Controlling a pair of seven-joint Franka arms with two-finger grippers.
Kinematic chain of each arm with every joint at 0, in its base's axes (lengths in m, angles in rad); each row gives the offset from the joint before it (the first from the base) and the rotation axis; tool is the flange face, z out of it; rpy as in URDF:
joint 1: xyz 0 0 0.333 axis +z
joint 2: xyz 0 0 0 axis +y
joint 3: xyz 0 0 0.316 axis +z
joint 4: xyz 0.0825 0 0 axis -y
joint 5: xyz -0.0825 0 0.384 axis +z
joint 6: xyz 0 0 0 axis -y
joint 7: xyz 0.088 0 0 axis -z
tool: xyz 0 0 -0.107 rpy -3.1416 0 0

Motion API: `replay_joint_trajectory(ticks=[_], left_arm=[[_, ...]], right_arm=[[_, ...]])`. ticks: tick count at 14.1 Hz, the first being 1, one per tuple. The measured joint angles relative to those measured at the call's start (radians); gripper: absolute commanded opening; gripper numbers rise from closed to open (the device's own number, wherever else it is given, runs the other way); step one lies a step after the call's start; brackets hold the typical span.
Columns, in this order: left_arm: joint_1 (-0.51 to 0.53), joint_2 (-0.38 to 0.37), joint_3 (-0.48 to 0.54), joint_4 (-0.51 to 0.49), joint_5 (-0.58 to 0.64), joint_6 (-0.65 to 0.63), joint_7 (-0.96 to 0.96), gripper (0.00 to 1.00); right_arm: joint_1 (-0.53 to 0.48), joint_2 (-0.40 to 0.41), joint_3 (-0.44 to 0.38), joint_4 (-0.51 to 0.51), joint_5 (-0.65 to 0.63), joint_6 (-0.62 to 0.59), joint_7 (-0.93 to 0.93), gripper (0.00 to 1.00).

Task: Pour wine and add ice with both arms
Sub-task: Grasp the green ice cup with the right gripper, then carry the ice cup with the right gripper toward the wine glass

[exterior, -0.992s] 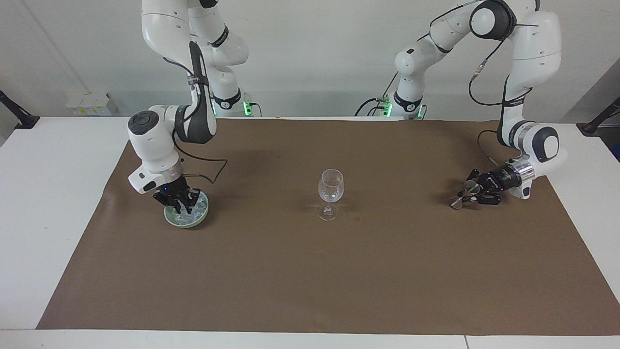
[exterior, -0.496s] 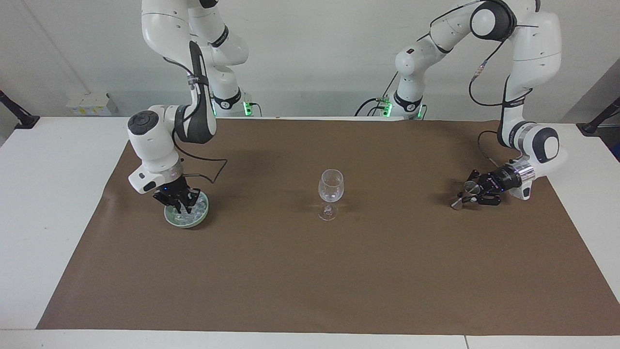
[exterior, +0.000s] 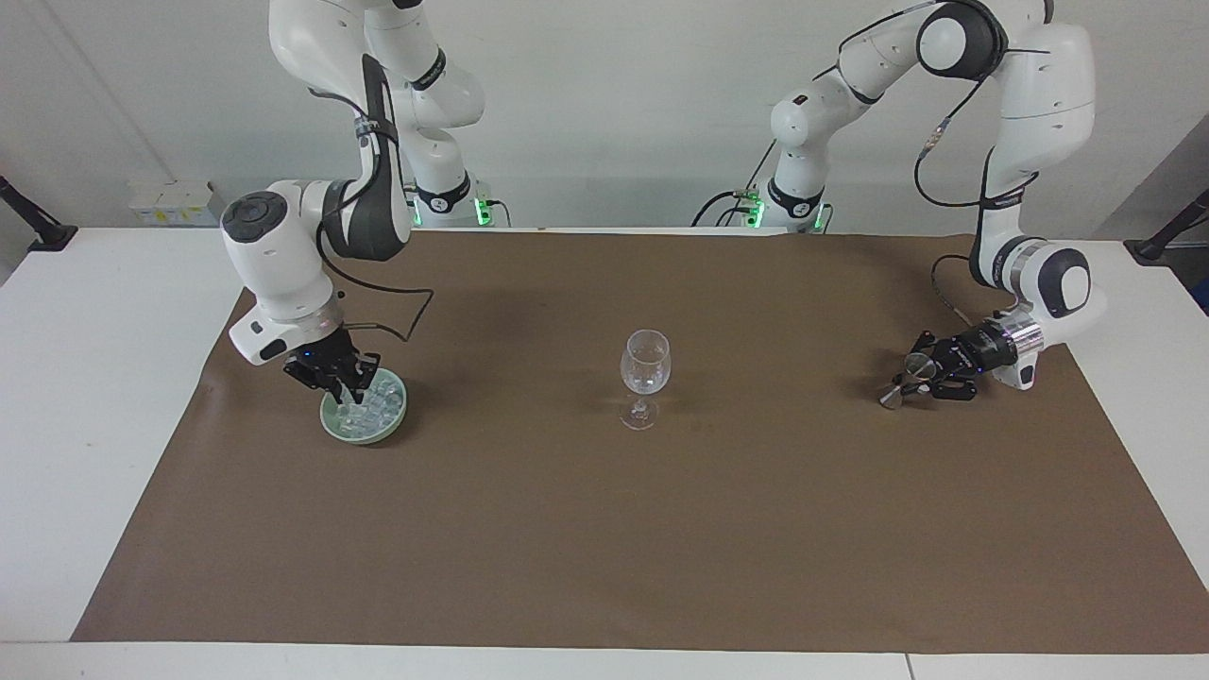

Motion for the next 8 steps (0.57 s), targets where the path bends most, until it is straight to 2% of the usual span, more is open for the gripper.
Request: replay_joint_trajectory(ticks=[5,6,8], left_arm=[[0.0,0.008,0.0,0.003,0.001,0.0,0.001,0.27],[0.0,0.012,0.0,0.006,0.001,0.0,0.001,0.35],[0.0,0.017,0.0,0.014,0.001,0.0,0.001,0.68]], right_arm=[[0.002,-0.04,0.073,0.123,0.0,-0.219,0.14,0.0],[0.003,-0.047,0.105,0.16,0.0,-0.264,0.194,0.0],[0.005,-0.057,0.153,0.211,0.0,-0.31,0.274,0.0]])
